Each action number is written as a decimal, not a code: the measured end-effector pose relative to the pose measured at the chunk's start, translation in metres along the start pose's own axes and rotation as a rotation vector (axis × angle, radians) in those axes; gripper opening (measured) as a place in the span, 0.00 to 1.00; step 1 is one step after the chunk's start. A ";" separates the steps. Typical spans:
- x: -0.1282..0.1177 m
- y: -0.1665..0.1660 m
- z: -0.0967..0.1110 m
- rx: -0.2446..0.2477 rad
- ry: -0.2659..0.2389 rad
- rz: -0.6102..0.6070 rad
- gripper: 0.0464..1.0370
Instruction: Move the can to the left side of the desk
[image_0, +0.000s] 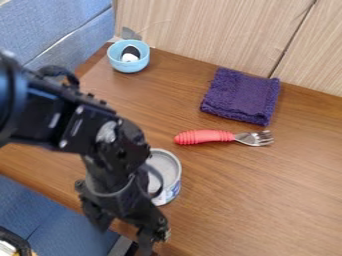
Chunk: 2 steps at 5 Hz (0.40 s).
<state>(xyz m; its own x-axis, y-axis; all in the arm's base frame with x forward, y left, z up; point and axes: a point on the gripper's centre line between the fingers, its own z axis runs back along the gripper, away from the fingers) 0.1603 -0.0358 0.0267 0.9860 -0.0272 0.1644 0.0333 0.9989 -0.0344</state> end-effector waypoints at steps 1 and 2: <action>0.016 -0.005 0.000 -0.022 -0.029 -0.008 0.96; 0.028 -0.011 -0.001 -0.046 -0.048 -0.012 0.96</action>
<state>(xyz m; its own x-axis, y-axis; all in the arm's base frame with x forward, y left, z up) 0.1878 -0.0476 0.0311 0.9767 -0.0358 0.2117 0.0533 0.9956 -0.0775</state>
